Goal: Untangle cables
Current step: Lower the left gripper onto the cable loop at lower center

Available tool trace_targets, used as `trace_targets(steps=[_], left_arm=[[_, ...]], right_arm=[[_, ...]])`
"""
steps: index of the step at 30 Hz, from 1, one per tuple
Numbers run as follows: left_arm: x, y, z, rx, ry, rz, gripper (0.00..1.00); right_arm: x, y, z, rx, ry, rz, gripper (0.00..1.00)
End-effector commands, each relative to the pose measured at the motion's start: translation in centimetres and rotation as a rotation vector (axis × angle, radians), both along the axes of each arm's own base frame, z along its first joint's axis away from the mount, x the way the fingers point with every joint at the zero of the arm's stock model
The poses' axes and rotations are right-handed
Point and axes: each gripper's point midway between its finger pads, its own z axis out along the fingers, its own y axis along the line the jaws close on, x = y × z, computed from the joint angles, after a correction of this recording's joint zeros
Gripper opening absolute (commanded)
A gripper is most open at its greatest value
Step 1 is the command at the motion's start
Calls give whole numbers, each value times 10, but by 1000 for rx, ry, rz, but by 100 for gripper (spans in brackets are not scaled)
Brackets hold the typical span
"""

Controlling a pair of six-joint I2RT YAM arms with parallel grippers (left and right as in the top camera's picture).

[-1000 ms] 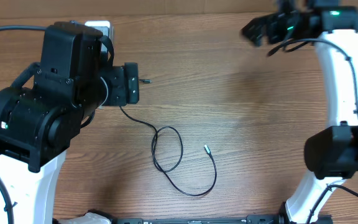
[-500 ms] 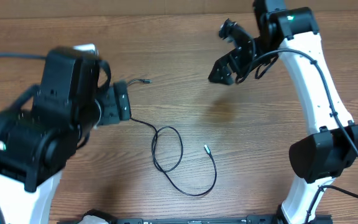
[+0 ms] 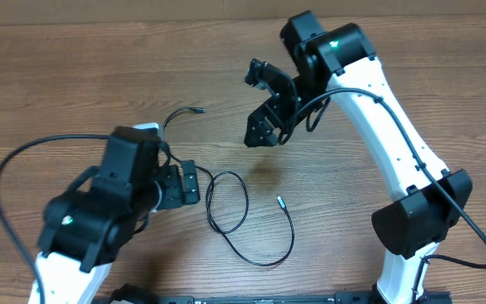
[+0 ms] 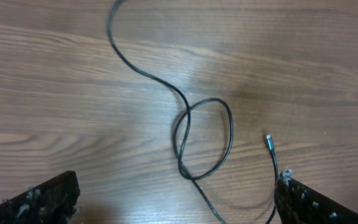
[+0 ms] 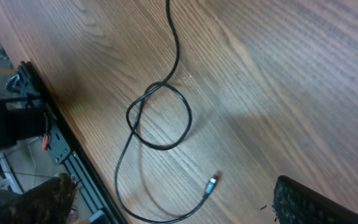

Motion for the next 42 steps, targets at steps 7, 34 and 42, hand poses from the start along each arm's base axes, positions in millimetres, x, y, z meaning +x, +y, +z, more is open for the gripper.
trace_targets(steps=[7,34,42], left_arm=[[-4,-17,-31,-52,57,-73,100],[-4,-49,-206,-100,295,-142,85],[-2,-52,-231,-117,374,-72,4]], right_arm=[[16,-13,-11,-172,-26,-206,100],[64,-24,0,-65,-57,-442,100],[66,-22,1,-56,-64,-442,100]])
